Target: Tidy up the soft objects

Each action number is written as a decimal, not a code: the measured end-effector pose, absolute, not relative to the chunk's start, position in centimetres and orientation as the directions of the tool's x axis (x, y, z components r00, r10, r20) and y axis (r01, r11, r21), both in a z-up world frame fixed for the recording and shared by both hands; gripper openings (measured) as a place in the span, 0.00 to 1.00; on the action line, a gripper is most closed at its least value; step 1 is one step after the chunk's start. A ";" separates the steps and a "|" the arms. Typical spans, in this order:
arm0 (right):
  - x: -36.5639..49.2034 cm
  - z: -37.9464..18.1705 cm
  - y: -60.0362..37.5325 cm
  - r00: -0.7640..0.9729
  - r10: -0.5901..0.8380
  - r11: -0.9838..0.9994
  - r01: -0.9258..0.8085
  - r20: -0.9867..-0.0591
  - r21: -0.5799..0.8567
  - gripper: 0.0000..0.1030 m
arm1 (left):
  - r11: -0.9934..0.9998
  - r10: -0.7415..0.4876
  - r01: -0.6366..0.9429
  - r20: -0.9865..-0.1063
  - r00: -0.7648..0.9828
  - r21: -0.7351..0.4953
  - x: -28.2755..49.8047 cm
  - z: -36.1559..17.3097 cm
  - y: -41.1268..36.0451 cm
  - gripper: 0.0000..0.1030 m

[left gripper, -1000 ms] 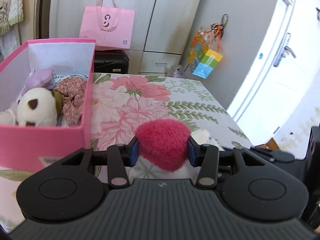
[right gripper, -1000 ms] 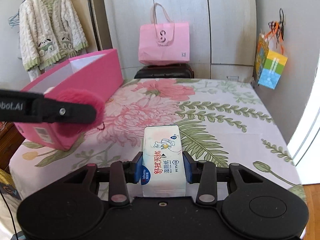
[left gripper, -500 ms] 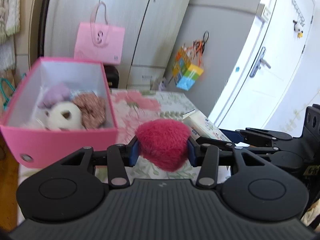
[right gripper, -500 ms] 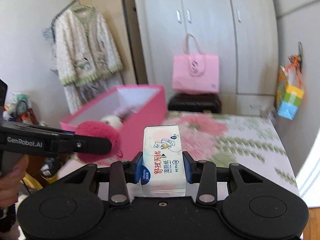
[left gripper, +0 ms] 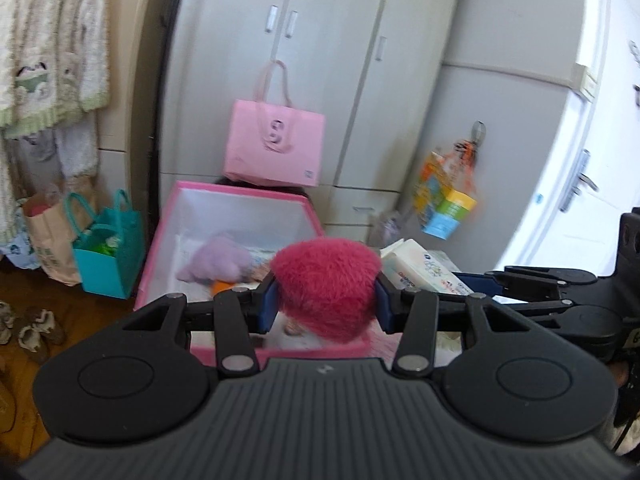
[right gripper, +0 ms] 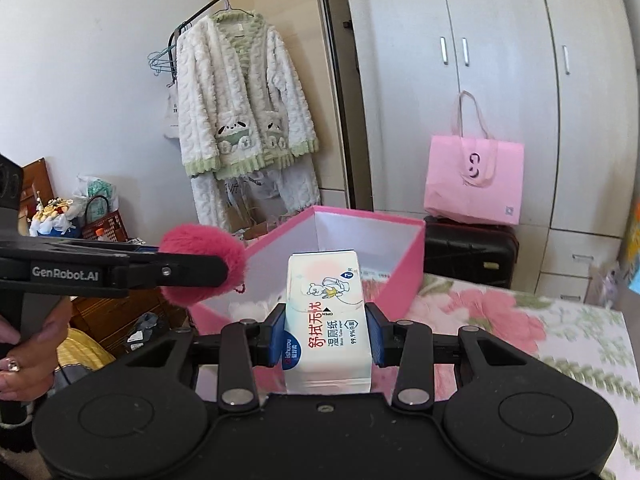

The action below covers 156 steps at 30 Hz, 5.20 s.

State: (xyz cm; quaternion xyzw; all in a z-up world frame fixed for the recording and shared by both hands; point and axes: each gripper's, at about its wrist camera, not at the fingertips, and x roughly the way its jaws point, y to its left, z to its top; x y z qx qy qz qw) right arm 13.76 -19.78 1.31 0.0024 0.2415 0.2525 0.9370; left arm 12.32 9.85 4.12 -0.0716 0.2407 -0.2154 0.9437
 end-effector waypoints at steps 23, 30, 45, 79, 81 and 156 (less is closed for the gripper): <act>28.8 -3.3 -13.2 0.737 0.391 0.865 -0.499 -0.551 -0.053 0.44 | 0.974 -0.215 0.130 -0.587 0.781 -0.184 25.9 -1.4 10.8 0.45; 31.4 -5.2 -12.7 0.718 0.388 0.865 -0.500 -0.578 -0.041 0.45 | 0.981 -0.184 0.106 -0.611 0.770 -0.162 27.2 -1.9 10.2 0.49; 22.3 -3.0 -19.4 0.747 0.465 0.883 -0.429 -0.475 0.190 0.67 | 0.973 -0.218 0.131 -0.584 0.782 -0.188 21.3 -0.8 10.7 0.75; 10.8 0.5 -26.0 0.860 0.087 0.995 -0.100 -0.503 0.000 0.98 | 0.986 -0.163 0.162 -0.519 0.839 -0.048 9.1 2.2 3.3 1.00; 9.9 0.9 -26.4 0.871 0.109 0.994 -0.111 -0.479 0.023 0.98 | 0.985 -0.167 0.170 -0.512 0.843 -0.042 8.6 2.3 3.0 1.00; 2.8 -0.7 -27.2 0.863 -0.131 0.991 0.122 -0.488 -0.051 0.99 | 0.986 -0.114 0.157 -0.451 0.885 0.059 3.8 -0.1 -0.1 1.00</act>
